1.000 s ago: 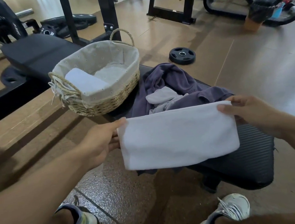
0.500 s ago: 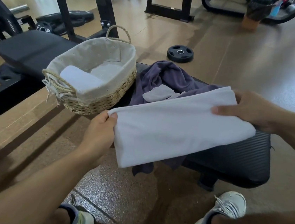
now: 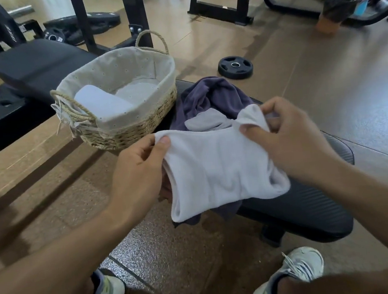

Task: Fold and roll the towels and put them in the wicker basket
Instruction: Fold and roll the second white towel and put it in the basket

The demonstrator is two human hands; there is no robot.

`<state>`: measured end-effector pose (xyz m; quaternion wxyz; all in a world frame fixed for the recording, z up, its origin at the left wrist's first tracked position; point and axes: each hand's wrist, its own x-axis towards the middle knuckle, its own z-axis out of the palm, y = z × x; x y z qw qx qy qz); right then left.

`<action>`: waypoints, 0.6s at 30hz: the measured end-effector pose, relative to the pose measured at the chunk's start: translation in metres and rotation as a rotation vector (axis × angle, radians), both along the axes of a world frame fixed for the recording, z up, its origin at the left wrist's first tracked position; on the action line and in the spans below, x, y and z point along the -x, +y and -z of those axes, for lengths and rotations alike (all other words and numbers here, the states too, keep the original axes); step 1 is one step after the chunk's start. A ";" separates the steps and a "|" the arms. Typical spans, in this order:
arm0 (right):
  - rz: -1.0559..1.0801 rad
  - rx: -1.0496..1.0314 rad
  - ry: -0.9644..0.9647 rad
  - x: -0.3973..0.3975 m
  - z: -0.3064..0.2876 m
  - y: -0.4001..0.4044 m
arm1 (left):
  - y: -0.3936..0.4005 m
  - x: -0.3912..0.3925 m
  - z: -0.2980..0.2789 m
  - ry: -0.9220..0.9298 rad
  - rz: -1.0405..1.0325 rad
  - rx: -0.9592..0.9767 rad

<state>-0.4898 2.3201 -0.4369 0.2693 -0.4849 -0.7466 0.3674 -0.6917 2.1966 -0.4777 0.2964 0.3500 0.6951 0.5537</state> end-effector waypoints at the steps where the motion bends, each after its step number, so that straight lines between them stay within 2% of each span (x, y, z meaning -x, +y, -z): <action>1: -0.038 0.024 0.007 0.007 0.001 -0.006 | -0.001 -0.005 -0.003 0.011 -0.003 -0.022; 8: -0.149 0.062 0.051 0.037 0.014 -0.033 | 0.001 -0.027 -0.010 0.009 0.014 -0.091; 18: -0.116 0.115 0.109 0.037 0.014 -0.044 | 0.006 -0.038 -0.005 0.056 0.081 -0.127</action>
